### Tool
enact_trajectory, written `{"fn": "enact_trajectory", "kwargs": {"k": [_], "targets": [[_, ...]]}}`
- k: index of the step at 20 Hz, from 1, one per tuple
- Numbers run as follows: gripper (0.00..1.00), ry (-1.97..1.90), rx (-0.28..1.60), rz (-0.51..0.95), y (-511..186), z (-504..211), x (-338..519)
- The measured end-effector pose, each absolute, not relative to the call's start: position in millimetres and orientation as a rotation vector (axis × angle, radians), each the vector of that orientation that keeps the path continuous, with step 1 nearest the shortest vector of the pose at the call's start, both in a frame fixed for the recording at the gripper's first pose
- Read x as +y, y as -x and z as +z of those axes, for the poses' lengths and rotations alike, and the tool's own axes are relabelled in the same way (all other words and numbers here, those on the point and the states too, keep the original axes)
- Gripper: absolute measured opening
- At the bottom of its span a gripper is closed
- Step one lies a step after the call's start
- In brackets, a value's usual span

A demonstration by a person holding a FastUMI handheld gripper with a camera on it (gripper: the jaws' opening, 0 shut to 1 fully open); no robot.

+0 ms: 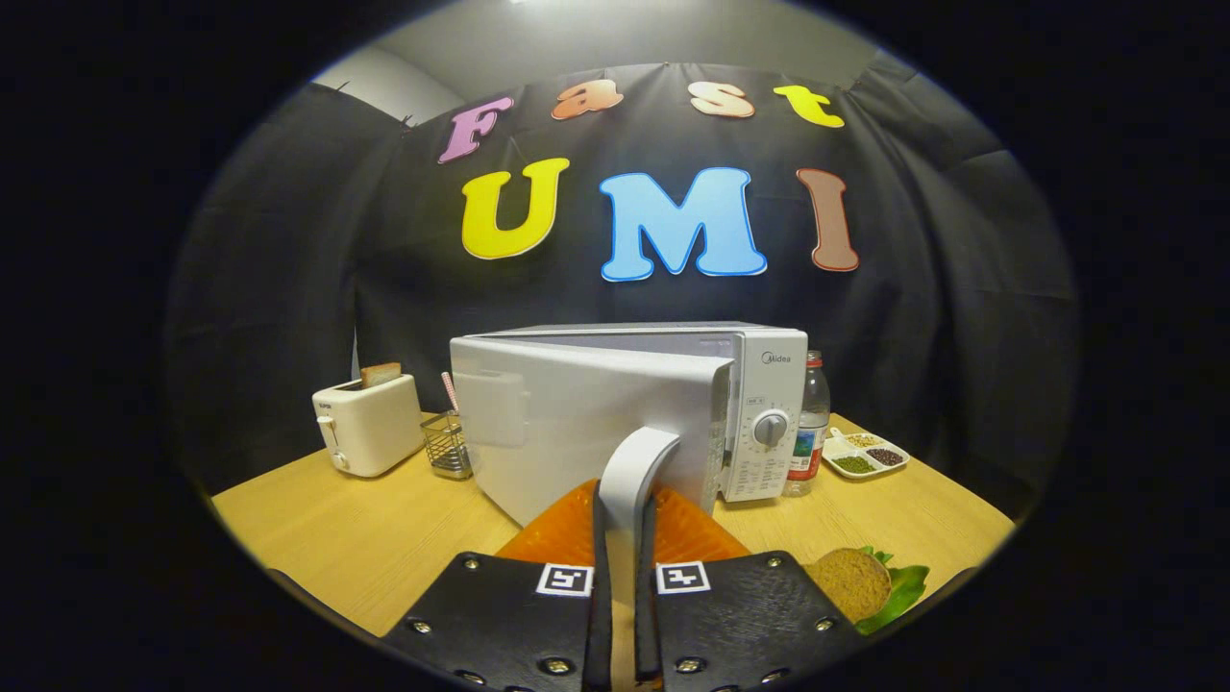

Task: Open the microwave, put the food inside, and close the microwave door.

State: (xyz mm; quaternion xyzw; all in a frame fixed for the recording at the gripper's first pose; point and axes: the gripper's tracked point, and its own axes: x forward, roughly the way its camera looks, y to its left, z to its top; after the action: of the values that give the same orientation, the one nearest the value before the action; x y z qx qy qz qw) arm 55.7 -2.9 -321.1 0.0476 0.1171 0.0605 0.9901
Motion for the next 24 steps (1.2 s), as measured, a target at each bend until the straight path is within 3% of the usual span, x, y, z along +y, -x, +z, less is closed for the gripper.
{"fn": "enact_trajectory", "kwargs": {"k": [12,24], "targets": [[0.09,-0.148,0.153,0.187,17.3,-302.3,139.9],[0.09,-0.042,0.092,-0.005,24.7,-294.5,222.8]]}}
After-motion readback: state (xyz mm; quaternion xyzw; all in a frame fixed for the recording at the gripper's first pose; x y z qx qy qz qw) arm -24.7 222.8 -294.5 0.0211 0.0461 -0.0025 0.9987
